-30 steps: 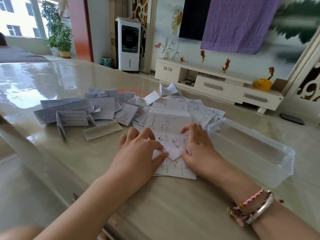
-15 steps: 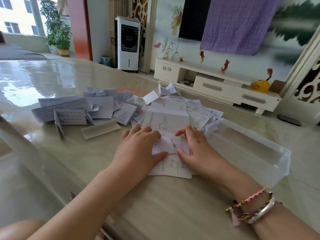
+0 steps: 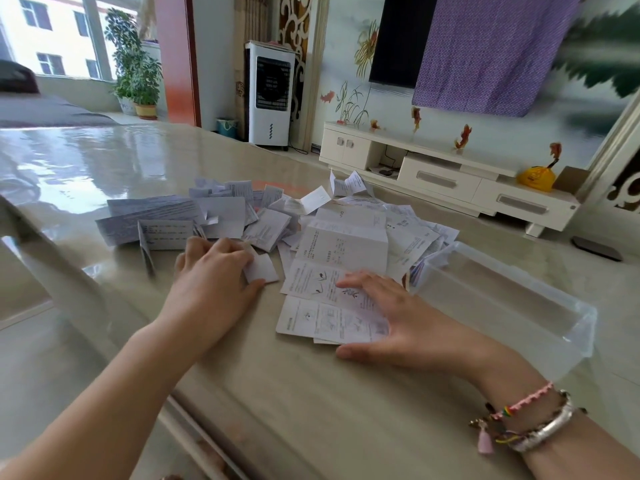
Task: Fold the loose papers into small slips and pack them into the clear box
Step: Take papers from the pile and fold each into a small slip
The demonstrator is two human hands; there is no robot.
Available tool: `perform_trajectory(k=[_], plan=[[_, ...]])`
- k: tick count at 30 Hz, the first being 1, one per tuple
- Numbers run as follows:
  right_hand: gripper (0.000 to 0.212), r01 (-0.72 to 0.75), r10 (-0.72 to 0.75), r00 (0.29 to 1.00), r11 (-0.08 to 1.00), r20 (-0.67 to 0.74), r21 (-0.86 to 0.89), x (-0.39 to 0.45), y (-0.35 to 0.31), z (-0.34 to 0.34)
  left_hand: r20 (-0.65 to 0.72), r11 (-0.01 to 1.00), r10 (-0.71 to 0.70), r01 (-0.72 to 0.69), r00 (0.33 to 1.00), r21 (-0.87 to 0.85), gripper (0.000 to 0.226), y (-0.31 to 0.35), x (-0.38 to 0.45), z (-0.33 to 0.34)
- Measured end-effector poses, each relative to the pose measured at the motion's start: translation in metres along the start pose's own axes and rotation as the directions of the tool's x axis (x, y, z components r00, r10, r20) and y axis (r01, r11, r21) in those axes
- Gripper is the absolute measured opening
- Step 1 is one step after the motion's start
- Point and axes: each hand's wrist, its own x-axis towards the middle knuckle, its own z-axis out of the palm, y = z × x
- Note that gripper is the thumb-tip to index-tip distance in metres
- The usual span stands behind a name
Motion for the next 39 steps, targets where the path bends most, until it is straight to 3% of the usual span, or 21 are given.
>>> perform_trajectory(k=[6,11,14,19,23,27,31,36,39], plan=[[0.069,-0.010,0.010,1.000,0.999,0.000,0.032,-0.004,-0.001,-0.005,-0.045,0.989,0.042,-0.048,0.998,-0.140,0.037,0.006,-0.003,0.004],[0.063,-0.011,0.011,1.000,0.999,0.013,0.040,-0.006,-0.005,-0.011,-0.084,0.921,0.144,-0.164,0.986,-0.353,0.041,0.021,-0.004,0.004],[0.052,-0.019,0.017,0.999,0.999,0.027,0.045,-0.006,-0.006,-0.012,-0.114,0.895,0.212,-0.240,0.970,-0.375,0.040,0.026,-0.003,0.004],[0.028,-0.036,0.051,0.996,0.980,-0.073,0.195,-0.008,-0.009,-0.015,-0.094,0.856,0.279,-0.292,0.956,-0.426,0.036,0.029,0.000,0.007],[0.024,-0.043,0.088,0.989,0.940,-0.119,0.339,-0.005,-0.007,-0.016,-0.050,0.803,0.223,-0.212,0.974,-0.557,0.026,0.030,0.001,0.009],[0.029,-0.033,0.106,0.988,0.861,-0.116,0.507,-0.004,-0.002,-0.015,0.125,0.615,0.045,0.071,0.991,-0.785,0.056,0.031,0.002,0.004],[0.031,-0.019,0.131,0.978,0.827,-0.159,0.562,-0.004,-0.003,-0.016,0.261,0.446,-0.021,0.243,0.965,-0.862,0.080,0.034,0.004,-0.001],[0.032,-0.012,0.144,0.972,0.820,-0.186,0.573,-0.003,-0.003,-0.017,0.259,0.501,-0.001,0.225,0.966,-0.836,0.063,0.036,0.003,-0.003],[0.026,-0.016,0.169,0.968,0.777,-0.184,0.629,-0.003,-0.004,-0.019,0.254,0.503,0.033,0.204,0.967,-0.840,0.077,0.035,0.002,-0.002]])
